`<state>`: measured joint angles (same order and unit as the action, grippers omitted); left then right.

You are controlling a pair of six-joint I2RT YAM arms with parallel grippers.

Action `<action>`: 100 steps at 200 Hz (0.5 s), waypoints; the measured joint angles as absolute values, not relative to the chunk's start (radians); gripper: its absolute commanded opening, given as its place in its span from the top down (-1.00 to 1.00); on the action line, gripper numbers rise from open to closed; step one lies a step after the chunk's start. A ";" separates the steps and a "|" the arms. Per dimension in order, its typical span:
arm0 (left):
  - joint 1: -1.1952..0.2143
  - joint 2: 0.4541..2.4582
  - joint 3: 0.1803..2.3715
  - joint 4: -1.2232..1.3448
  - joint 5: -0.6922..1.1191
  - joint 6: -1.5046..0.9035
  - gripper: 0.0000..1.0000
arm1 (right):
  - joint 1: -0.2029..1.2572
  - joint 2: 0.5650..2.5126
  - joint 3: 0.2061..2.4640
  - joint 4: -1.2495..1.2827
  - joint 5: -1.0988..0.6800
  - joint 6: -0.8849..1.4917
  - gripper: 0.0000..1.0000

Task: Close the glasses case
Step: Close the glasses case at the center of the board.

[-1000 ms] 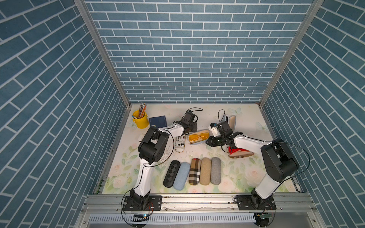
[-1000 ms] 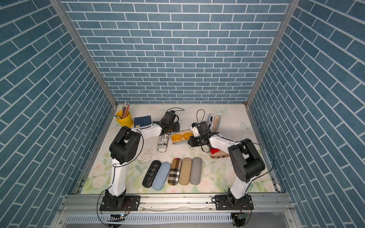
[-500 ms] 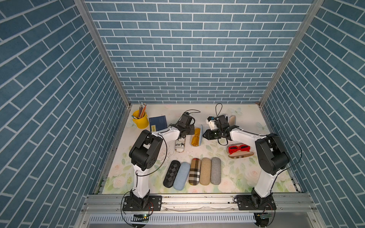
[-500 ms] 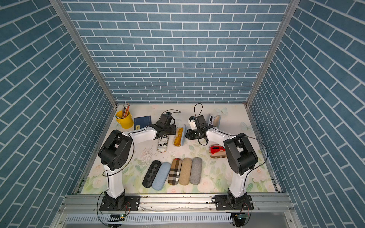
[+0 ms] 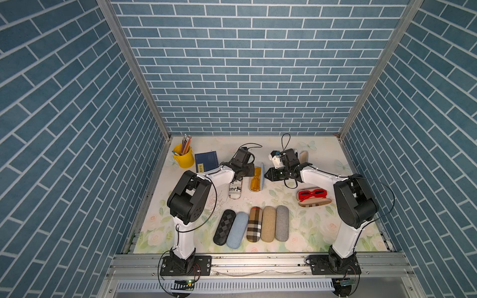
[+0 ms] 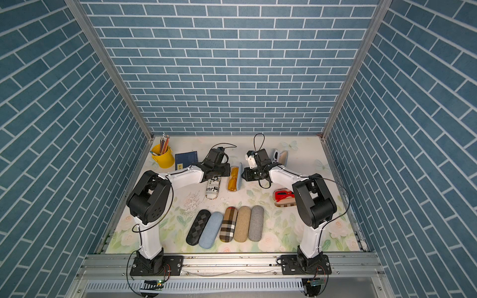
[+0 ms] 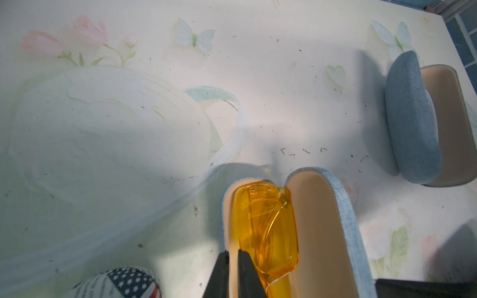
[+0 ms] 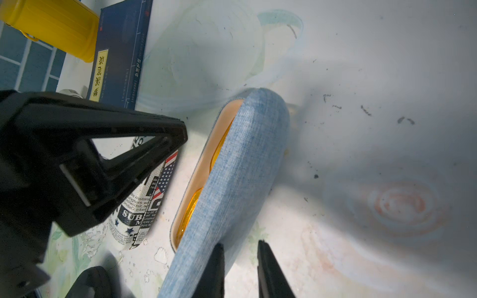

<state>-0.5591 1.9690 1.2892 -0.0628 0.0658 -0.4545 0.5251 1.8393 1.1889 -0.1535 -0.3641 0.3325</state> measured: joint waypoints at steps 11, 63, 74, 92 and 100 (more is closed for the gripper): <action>-0.563 1.980 1.292 -0.070 0.065 -0.453 0.76 | 0.525 1.839 1.189 -0.154 -0.364 0.332 0.54; -0.567 2.035 1.293 -0.093 0.065 -0.451 0.81 | 0.525 1.840 1.190 -0.155 -0.373 0.332 0.53; -0.568 2.035 1.293 -0.091 0.064 -0.452 0.85 | 0.525 1.840 1.190 -0.154 -0.380 0.333 0.53; -0.568 2.035 1.293 -0.085 0.065 -0.452 0.85 | 0.529 1.840 1.190 -0.152 -0.392 0.333 0.53; -0.568 2.035 1.292 -0.085 0.065 -0.452 0.85 | 0.533 1.840 1.190 -0.150 -0.399 0.333 0.52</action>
<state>-0.5682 2.0350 1.2922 -0.0849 0.0647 -0.4519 0.5327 1.8397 1.1904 -0.1497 -0.3992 0.3328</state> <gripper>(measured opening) 0.077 0.236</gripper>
